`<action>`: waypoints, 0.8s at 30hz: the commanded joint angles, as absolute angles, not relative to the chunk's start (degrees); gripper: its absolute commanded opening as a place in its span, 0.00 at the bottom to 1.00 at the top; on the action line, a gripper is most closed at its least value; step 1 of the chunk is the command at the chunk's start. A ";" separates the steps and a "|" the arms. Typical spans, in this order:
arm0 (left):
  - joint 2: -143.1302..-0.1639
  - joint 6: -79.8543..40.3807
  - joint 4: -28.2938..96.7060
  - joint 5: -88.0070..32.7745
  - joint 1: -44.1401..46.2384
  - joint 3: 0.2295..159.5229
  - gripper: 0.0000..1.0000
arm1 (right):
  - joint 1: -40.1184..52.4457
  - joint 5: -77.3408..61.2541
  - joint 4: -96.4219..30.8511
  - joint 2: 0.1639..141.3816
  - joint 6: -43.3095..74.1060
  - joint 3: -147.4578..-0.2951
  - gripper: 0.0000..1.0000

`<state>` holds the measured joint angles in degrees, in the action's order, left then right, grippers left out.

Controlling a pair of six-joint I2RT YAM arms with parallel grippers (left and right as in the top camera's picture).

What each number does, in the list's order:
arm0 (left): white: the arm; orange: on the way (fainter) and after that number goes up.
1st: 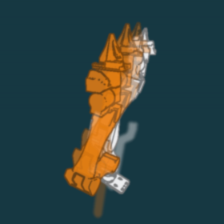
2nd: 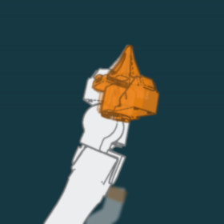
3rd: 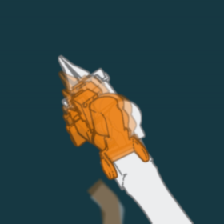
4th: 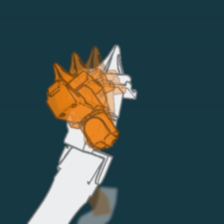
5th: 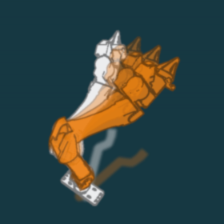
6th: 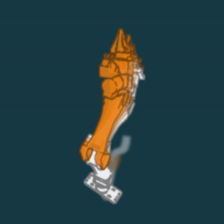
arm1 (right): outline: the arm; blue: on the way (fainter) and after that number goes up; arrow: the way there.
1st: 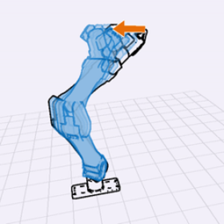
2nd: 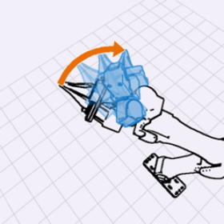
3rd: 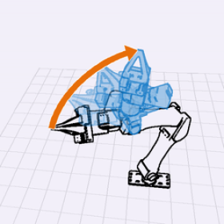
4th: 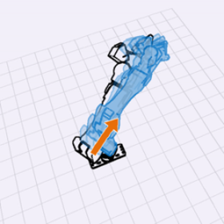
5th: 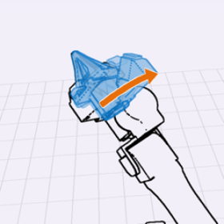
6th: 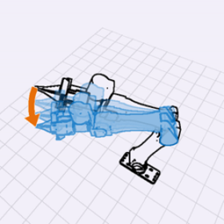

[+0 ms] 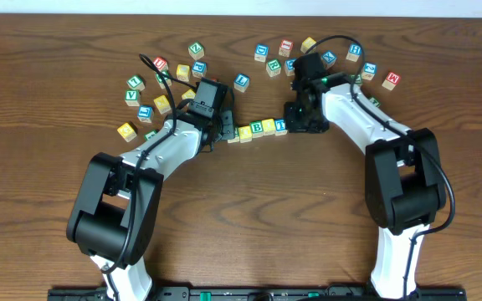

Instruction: Spell out ROBOT

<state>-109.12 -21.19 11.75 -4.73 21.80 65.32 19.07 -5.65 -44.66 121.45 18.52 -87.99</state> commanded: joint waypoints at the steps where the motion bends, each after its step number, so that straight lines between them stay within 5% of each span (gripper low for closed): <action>1: -108.99 -21.71 11.86 -3.38 21.56 65.10 0.08 | 20.58 -6.35 -44.53 120.16 17.06 -87.64 0.27; 24: -108.97 -31.86 20.08 -3.40 15.77 65.17 0.08 | 20.10 -6.15 -43.94 120.09 14.37 -90.26 0.31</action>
